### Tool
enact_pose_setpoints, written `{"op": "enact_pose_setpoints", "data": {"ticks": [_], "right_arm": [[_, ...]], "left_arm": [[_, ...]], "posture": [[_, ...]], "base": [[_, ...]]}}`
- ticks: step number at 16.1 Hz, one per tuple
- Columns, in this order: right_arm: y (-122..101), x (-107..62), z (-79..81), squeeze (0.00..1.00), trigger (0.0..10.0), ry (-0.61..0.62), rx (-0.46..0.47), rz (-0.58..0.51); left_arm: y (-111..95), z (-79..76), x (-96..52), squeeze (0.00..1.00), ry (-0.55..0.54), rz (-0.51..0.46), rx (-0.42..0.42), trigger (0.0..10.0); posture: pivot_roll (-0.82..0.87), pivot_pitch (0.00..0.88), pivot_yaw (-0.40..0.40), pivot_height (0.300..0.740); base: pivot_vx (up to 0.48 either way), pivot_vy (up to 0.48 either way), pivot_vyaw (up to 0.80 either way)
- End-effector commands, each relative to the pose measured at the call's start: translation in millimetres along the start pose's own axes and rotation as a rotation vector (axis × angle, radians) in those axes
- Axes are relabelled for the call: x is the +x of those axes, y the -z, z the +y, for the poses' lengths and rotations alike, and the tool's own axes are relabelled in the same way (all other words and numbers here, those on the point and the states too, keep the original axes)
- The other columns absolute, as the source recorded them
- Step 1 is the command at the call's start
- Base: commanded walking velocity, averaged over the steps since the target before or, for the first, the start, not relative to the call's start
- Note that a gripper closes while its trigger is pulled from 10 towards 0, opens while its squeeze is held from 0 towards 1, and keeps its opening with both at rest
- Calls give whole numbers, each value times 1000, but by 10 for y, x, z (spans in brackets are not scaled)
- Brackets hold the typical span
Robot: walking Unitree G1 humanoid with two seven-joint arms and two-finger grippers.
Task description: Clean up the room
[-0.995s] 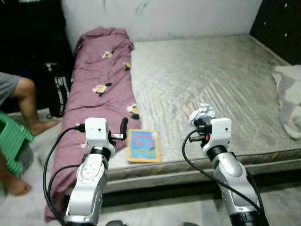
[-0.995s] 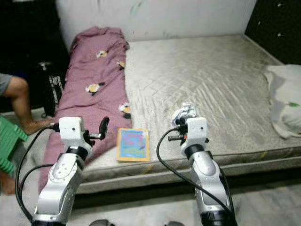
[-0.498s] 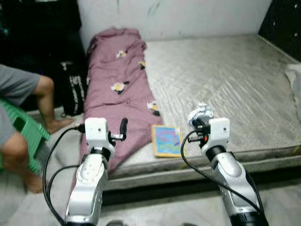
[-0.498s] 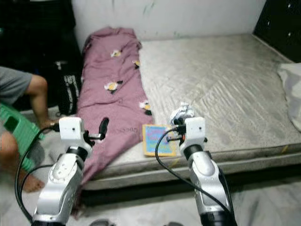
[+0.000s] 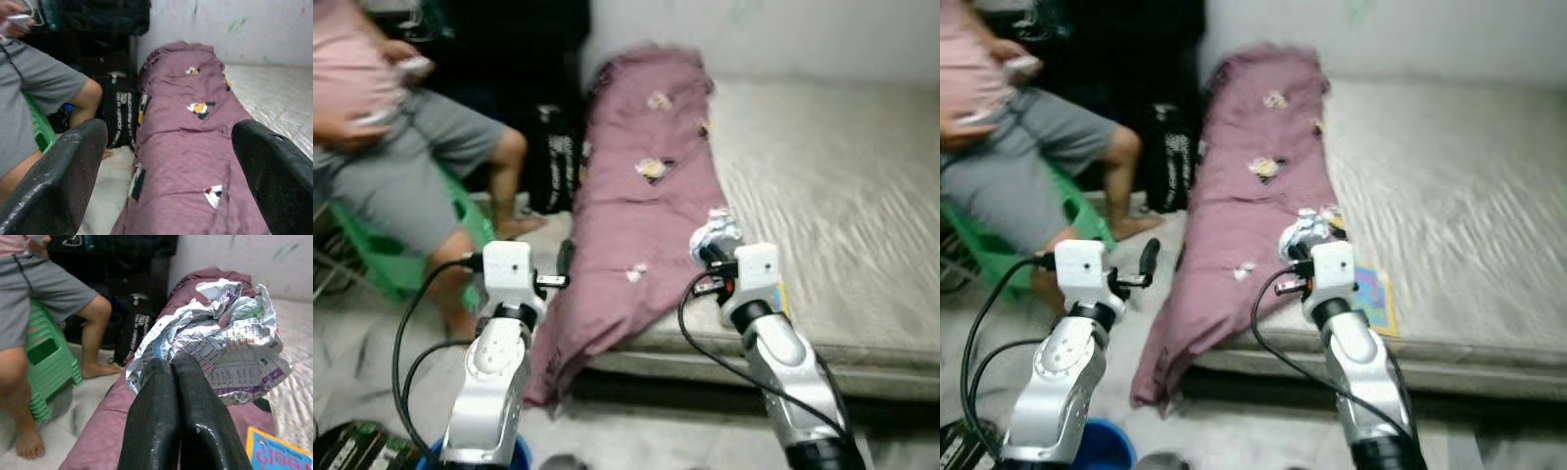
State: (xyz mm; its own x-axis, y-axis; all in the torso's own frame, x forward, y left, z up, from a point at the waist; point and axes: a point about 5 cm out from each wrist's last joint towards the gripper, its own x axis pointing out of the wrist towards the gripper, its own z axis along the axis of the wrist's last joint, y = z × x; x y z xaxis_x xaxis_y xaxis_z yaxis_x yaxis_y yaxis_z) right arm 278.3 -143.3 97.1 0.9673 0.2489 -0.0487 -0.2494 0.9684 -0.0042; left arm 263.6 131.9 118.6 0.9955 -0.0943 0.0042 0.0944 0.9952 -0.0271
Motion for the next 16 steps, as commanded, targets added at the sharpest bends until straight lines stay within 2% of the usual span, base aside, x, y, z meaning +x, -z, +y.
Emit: {"op": "enact_pose_setpoints", "data": {"ticks": [1, 5, 16], "right_arm": [[-53, 20, 43, 0, 10000, -23, -7, -22], [-51, 29, 38, 0, 10000, -27, -8, -16], [-28, 32, 52, 0, 10000, -13, 4, -17]], "left_arm": [[-36, 63, -15, 0, -4, -11, 22, 10000], [27, 133, -32, 0, -43, 15, 10, 10000], [48, 145, -34, 0, -28, 19, 18, 10000]], "posture": [[-19, 0, 14, 740], [-23, 0, 10, 740], [-22, 0, 23, 740]], "base": [[0, 0, 800], [0, 0, 800], [0, 0, 800]]}}
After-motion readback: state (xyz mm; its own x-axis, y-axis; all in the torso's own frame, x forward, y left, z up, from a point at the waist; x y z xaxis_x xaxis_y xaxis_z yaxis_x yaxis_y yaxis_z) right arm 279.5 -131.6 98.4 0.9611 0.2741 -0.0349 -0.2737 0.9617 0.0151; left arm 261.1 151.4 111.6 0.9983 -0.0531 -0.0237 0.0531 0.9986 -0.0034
